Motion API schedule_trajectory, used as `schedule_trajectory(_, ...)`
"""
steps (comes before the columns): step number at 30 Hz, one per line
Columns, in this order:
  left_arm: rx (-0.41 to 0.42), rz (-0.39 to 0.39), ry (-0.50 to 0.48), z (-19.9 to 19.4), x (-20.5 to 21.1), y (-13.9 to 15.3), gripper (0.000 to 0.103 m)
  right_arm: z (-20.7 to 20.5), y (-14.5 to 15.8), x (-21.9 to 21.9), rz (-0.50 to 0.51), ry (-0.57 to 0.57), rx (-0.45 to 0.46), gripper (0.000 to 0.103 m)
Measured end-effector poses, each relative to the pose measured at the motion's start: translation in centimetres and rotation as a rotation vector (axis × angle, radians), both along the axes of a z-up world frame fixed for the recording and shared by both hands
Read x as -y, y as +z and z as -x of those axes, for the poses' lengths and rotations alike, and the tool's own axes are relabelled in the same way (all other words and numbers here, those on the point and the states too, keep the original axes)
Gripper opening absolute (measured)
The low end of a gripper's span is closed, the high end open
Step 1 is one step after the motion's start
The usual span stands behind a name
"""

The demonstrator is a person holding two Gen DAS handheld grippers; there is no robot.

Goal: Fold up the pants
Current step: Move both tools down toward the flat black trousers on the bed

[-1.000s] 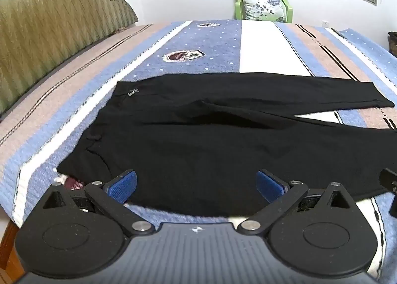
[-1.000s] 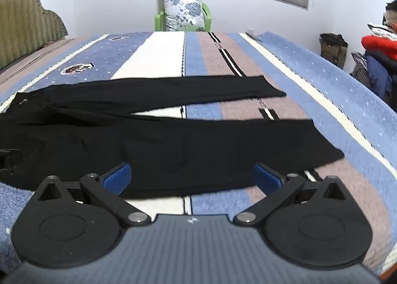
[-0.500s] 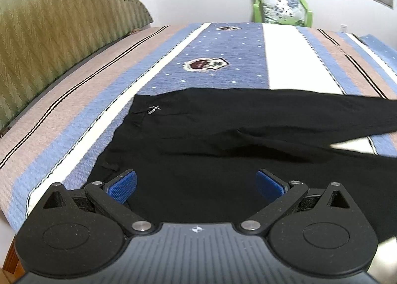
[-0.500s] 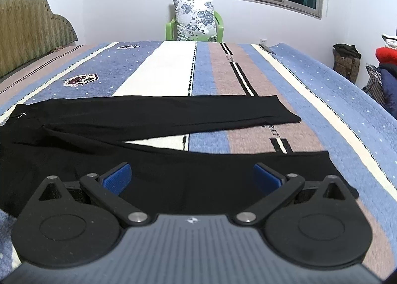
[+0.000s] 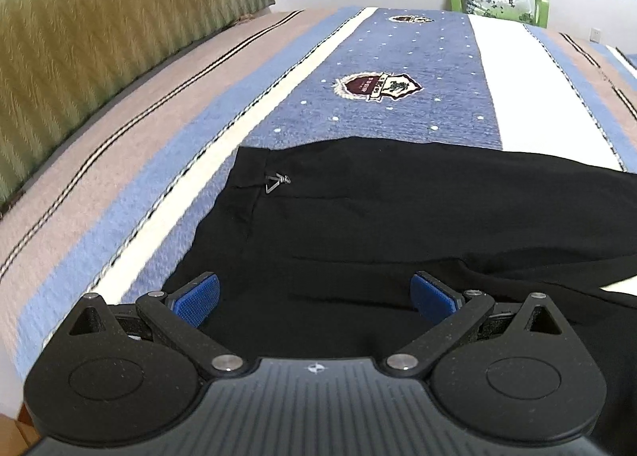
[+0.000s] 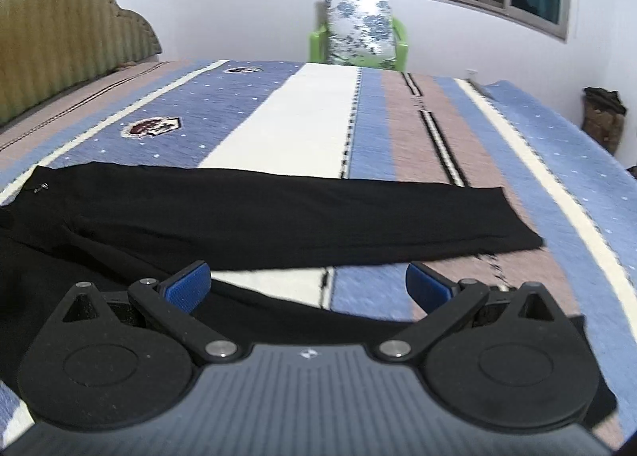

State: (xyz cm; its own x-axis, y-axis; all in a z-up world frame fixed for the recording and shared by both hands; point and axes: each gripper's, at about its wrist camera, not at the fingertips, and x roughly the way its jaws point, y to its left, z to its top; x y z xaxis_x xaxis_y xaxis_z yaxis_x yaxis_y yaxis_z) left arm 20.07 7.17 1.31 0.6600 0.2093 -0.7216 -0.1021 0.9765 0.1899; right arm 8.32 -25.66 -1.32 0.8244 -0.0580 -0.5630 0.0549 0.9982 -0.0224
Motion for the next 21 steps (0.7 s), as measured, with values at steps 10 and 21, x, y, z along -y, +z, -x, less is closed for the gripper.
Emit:
schedule_trajectory(10,-0.007,0.045,0.029,-4.2,0.2,-0.7,0.103,-5.1,-0.8,-1.2,-0.014,0.057,-0.018,0.103)
schedule_trajectory(21,-0.059,0.004,-0.090,-12.8,3.7,-2.7,0.103,-14.0,-2.5,-1.8,0.087,0.189,-0.009,0.096)
